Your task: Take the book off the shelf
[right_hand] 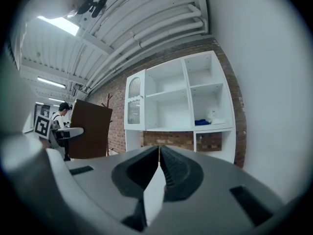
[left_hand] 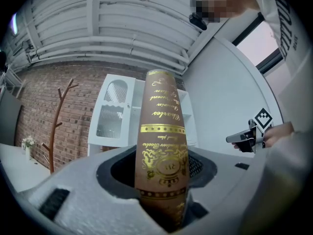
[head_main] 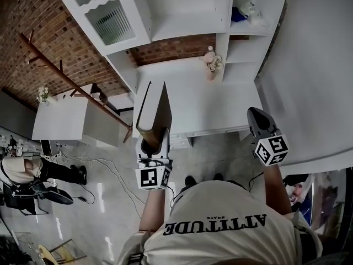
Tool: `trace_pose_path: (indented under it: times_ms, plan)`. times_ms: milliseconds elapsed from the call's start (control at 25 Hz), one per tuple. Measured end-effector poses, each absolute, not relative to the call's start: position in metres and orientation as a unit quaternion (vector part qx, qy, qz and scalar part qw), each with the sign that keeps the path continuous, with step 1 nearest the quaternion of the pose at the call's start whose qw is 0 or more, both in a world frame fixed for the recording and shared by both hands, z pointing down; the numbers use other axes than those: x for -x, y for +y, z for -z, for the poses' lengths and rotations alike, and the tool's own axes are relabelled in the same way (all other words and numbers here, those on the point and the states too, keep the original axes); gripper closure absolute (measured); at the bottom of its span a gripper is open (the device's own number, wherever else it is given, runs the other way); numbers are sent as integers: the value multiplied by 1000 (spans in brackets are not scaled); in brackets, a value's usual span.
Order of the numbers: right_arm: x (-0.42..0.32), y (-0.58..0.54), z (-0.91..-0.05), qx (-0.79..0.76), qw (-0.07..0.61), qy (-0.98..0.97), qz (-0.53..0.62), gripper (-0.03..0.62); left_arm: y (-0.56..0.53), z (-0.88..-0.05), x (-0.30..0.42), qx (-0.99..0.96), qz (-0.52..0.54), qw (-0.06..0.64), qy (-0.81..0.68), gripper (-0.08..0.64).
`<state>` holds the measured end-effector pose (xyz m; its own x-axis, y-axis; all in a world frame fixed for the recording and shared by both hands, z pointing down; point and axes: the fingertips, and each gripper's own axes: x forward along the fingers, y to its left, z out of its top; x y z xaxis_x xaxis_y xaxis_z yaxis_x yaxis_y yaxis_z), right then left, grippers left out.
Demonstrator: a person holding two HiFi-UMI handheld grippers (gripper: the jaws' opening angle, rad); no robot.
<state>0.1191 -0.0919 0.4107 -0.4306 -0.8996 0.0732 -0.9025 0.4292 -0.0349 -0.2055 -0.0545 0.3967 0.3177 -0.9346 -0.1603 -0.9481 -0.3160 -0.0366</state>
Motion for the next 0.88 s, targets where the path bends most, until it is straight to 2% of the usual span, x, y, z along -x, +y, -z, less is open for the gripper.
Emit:
trace_pose_path:
  times_ms: [880]
  plan:
    - [-117, -106, -402, -515, 9, -857, -28, 560, -62, -391, 201, 804, -54, 71, 589, 322]
